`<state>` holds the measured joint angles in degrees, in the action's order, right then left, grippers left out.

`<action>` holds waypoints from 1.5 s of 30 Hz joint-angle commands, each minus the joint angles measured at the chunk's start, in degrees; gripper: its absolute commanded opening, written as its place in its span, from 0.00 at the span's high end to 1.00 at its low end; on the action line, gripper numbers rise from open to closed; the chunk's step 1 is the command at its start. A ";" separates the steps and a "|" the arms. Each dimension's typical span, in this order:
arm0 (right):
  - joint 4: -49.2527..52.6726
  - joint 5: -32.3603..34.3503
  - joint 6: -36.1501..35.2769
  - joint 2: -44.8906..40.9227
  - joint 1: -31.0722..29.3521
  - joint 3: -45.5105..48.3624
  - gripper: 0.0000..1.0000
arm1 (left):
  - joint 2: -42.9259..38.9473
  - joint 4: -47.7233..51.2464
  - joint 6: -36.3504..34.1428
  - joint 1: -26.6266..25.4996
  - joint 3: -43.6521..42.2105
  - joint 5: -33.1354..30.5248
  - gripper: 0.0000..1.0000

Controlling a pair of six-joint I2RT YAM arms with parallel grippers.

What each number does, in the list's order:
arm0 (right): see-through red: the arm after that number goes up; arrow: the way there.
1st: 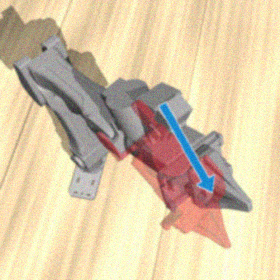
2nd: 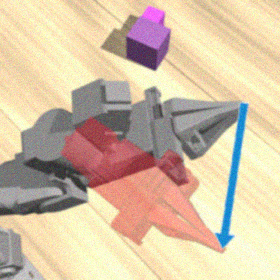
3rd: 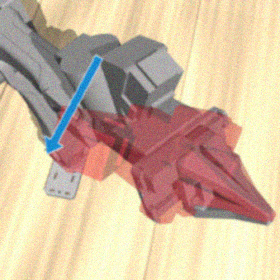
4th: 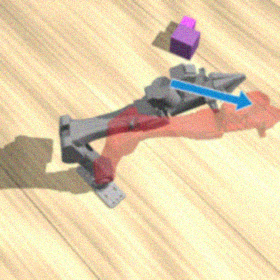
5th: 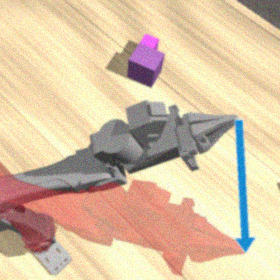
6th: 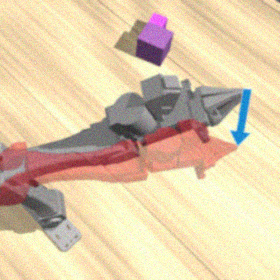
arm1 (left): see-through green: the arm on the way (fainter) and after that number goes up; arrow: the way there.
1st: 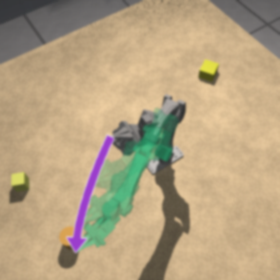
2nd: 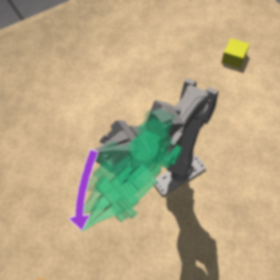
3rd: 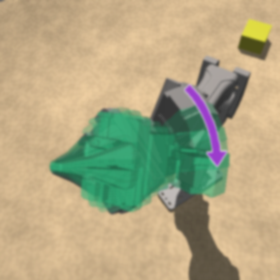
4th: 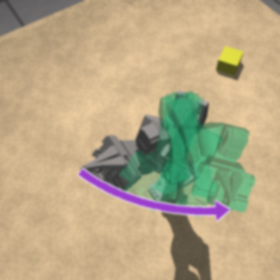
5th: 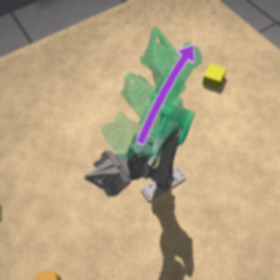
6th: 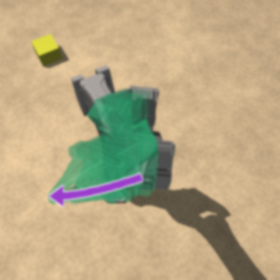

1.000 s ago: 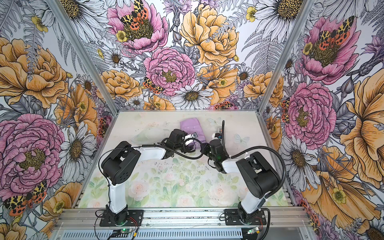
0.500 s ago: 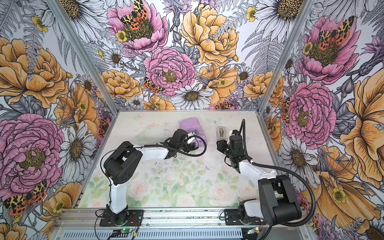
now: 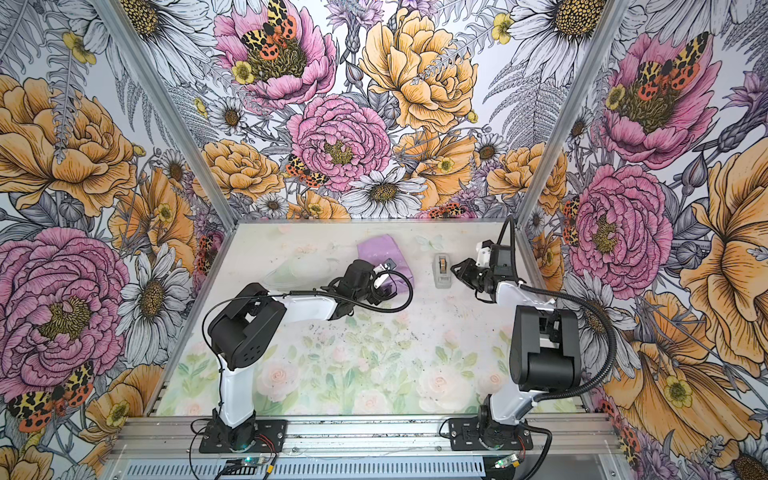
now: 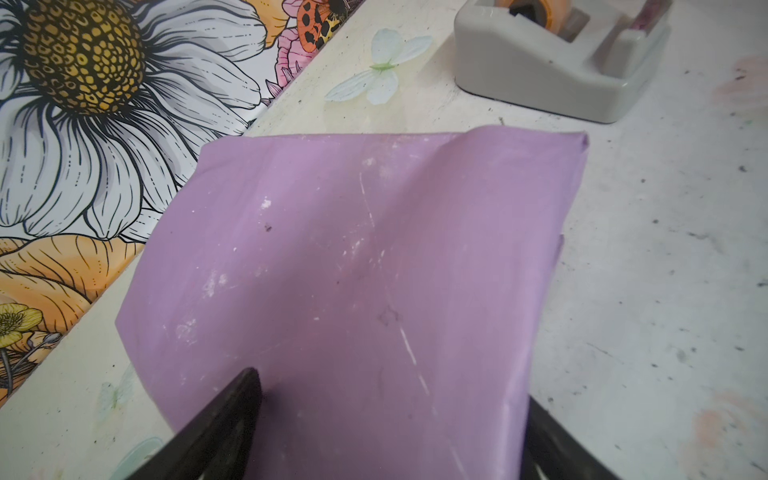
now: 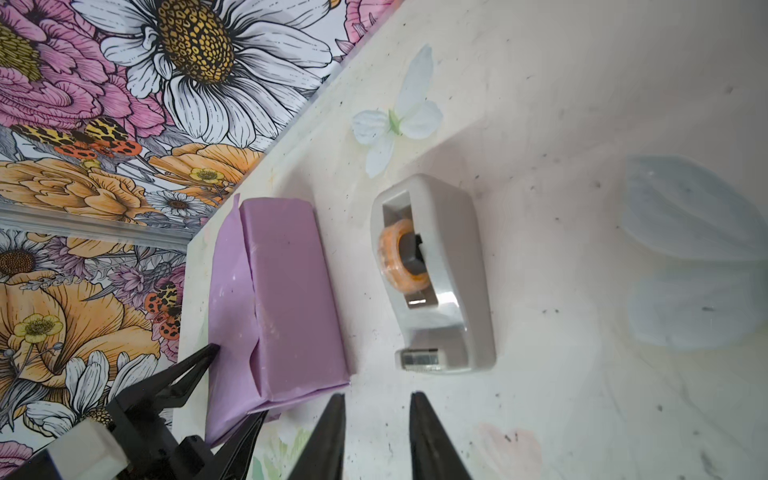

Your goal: Wrap the gift box in paper

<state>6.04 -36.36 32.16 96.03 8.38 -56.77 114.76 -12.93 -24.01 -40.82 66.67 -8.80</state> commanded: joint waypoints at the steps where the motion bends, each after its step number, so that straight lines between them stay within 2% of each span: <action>1: 5.42 -6.73 -5.77 4.56 0.41 -5.74 0.71 | 3.17 10.55 4.25 0.83 -3.35 0.80 0.15; 6: 8.37 -10.76 -9.18 11.64 0.39 -11.51 0.71 | 3.27 10.21 4.44 1.09 -3.55 0.95 0.15; 9: 9.41 -10.76 -10.59 13.83 0.28 -12.96 0.71 | 3.17 10.10 4.61 1.44 -3.57 1.23 0.15; 13: 10.12 -9.11 -11.69 15.24 0.32 -13.69 0.71 | 3.06 9.92 4.83 1.61 -3.70 1.52 0.15; 22: 14.09 -11.34 -14.73 19.87 0.23 -17.13 0.70 | 2.65 9.57 4.80 1.99 -3.92 1.42 0.15; 45: 22.27 -16.06 -18.63 27.23 0.13 -24.76 0.77 | 2.38 9.13 4.94 2.52 -4.43 1.95 0.14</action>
<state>25.71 -52.71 14.94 121.12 8.93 -80.38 114.59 -14.85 -22.48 -40.23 65.71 -7.22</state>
